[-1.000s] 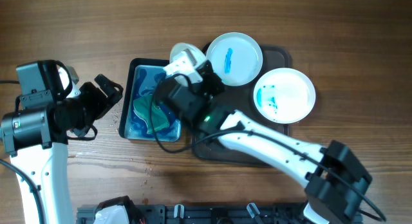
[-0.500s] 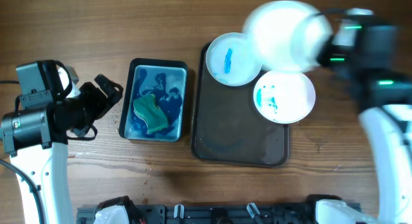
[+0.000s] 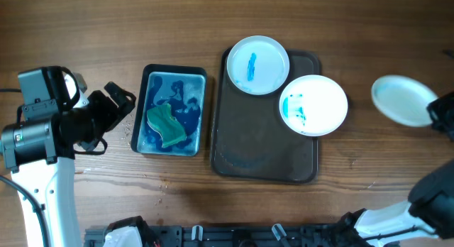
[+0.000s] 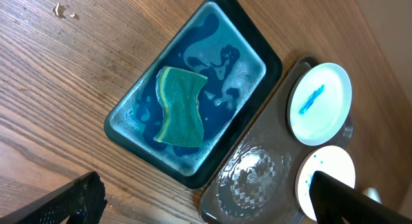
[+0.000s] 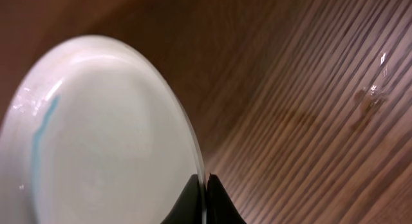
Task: Clean dirty plates on tray and stack at the side
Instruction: 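Carry the plate right and set it on the table beside the tray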
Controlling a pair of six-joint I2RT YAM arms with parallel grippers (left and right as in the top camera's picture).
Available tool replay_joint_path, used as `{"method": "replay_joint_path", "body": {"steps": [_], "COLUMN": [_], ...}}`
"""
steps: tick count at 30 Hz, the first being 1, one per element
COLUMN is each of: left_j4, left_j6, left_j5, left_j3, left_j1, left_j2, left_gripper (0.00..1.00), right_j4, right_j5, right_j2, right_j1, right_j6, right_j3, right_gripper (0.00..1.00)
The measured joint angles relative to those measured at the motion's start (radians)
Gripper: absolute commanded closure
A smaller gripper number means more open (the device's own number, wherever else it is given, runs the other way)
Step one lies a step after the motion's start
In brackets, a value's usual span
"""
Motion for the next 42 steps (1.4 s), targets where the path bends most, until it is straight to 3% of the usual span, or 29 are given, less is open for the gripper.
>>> {"method": "replay_joint_path", "body": {"steps": [5,15,17,21,28,35,40,42], "left_j4": [0.0,0.0,0.0,0.0,0.0,0.0,0.0,0.0], "left_j6": [0.0,0.0,0.0,0.0,0.0,0.0,0.0,0.0], "left_j5": [0.0,0.0,0.0,0.0,0.0,0.0,0.0,0.0], "left_j3": [0.0,0.0,0.0,0.0,0.0,0.0,0.0,0.0], "left_j1": [0.0,0.0,0.0,0.0,0.0,0.0,0.0,0.0], "left_j2": [0.0,0.0,0.0,0.0,0.0,0.0,0.0,0.0], "left_gripper": [0.0,0.0,0.0,0.0,0.0,0.0,0.0,0.0], "right_j4": [0.024,0.098,0.091,0.053,0.046,0.07,0.177,0.251], "right_j5": [0.024,0.093,0.111,0.162,0.127,-0.209,-0.237,-0.237], "right_j2": [0.032,0.032,0.032,0.03,-0.084,-0.178,-0.17,-0.16], "right_j1": [0.056,0.311,0.367,0.465,0.499,0.506,0.525,0.525], "right_j6": [-0.013,0.005,0.005,0.012,-0.013,-0.194,-0.202,-0.198], "right_j3": [-0.031,-0.179,-0.183,-0.184,-0.184,-0.193,-0.285,-0.337], "right_gripper": [0.96,0.95,0.79,0.59,0.57,0.41,0.41,0.47]}}
